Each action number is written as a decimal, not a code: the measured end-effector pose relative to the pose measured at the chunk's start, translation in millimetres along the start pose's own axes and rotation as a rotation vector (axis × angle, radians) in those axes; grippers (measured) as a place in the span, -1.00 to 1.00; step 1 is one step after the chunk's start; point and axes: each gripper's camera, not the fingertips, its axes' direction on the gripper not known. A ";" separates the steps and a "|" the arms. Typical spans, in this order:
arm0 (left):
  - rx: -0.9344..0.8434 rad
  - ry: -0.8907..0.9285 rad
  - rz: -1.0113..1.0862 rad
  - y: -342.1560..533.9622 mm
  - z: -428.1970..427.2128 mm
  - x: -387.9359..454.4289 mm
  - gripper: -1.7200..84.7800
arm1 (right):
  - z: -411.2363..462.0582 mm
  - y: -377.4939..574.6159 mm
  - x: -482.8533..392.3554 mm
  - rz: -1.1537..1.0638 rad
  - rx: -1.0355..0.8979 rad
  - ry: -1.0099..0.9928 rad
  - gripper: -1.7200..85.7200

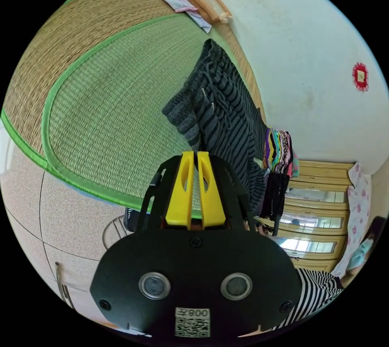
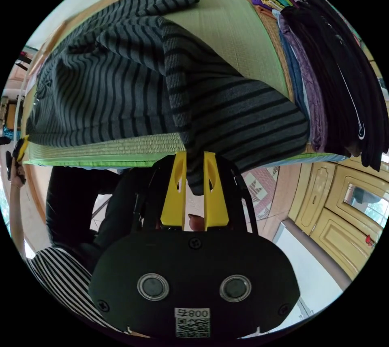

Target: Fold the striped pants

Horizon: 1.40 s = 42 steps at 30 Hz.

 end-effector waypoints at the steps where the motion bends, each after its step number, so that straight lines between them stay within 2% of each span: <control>1: 0.012 0.004 0.013 0.6 -3.9 3.8 -0.93 | -2.7 -1.4 -1.9 0.000 0.002 -0.003 -0.86; 13: 0.150 0.008 0.080 9.3 -59.2 22.6 -0.93 | -149.1 -21.4 -7.3 -0.162 0.119 0.062 -0.95; 18: 0.170 -0.081 0.067 14.1 -70.2 22.2 -0.93 | -192.1 -81.2 -4.7 -0.250 0.096 0.148 -0.95; 23: 0.186 -0.124 -0.054 30.1 -55.1 14.1 -0.94 | -146.0 -154.4 8.5 -0.196 -0.092 0.192 -0.95; 25: 0.200 -0.140 -0.048 35.1 -52.7 21.6 -0.95 | -132.1 -164.9 17.4 -0.135 -0.108 0.210 -0.95; 30: 0.144 -0.190 0.084 24.8 -27.9 64.2 -0.95 | -127.0 -151.1 42.1 -0.020 0.040 0.131 -0.97; 35: -0.025 -0.222 0.273 -9.7 42.4 127.2 -0.96 | -89.2 -109.0 51.8 0.037 0.140 -0.015 -0.97; 38: -0.119 -0.283 0.346 -24.8 87.3 156.2 -0.96 | -27.5 -90.2 51.4 0.064 0.068 -0.073 -0.97; 41: -0.212 -0.324 0.360 -34.5 123.7 175.5 -0.96 | 46.0 -79.3 48.5 0.063 -0.096 -0.099 -0.96; 42: -0.213 -0.318 0.373 -35.4 127.3 181.3 -0.95 | 42.8 -68.3 50.9 0.080 0.022 -0.101 -0.96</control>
